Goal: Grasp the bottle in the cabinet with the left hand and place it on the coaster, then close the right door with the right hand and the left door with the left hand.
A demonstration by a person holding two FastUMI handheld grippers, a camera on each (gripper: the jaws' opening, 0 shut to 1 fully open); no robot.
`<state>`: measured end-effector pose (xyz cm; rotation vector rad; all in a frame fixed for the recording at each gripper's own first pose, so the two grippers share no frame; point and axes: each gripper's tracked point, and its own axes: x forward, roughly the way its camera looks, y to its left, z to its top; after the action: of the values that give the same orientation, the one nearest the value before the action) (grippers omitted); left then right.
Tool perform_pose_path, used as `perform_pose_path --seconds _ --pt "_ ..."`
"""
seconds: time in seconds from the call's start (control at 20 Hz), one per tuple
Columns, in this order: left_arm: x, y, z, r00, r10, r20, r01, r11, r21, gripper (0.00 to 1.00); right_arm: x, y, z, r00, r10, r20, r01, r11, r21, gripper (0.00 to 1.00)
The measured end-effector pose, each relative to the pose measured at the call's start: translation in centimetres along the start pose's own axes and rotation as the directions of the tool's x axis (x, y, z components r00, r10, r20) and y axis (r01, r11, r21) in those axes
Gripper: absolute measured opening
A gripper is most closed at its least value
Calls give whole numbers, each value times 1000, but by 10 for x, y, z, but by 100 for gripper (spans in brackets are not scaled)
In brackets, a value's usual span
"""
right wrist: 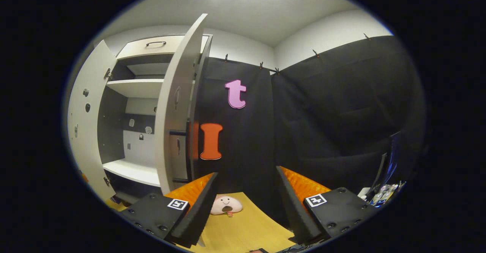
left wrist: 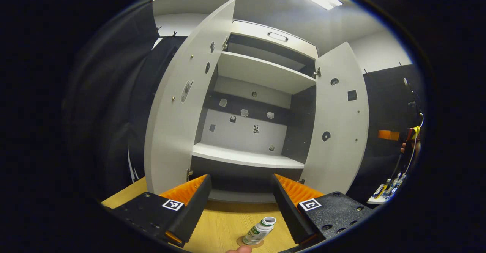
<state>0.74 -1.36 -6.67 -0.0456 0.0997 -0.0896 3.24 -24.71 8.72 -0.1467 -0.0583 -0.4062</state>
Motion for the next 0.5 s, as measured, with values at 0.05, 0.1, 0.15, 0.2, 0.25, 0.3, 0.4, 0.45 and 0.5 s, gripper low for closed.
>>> perform_pose_path --seconds 0.05,0.1,0.15,0.2,0.25,0.3,0.4,0.45,0.5 --pt "-1 3 1 1000 9 1 -9 1000 5 95 11 -1 3 1000 -2 3 2 1000 2 96" --pt "-3 6 2 1000 18 5 -18 1000 7 95 20 2 6 1000 5 3 -5 1000 6 96" --pt "-5 8 3 1000 25 11 -25 1000 5 95 29 4 7 1000 10 2 -10 1000 9 96" --pt "-6 11 3 999 31 10 -31 1000 3 95 36 5 7 1000 14 -2 -14 1000 9 96" --pt "-7 13 2 999 34 8 -34 999 2 95 42 7 8 1000 15 -5 -15 1000 9 96" --pt "-8 16 1 999 40 7 -40 999 3 95 50 11 9 1000 20 -9 -20 1000 12 96" --pt "-10 21 1 999 54 8 -54 999 8 95 58 21 9 999 39 -13 -38 999 13 96" --pt "-10 23 2 998 56 10 -56 998 14 95 59 24 8 999 40 -15 -40 999 6 96" --pt "-11 24 1 998 56 12 -56 998 23 95 62 28 8 999 43 -14 -43 999 1 96"
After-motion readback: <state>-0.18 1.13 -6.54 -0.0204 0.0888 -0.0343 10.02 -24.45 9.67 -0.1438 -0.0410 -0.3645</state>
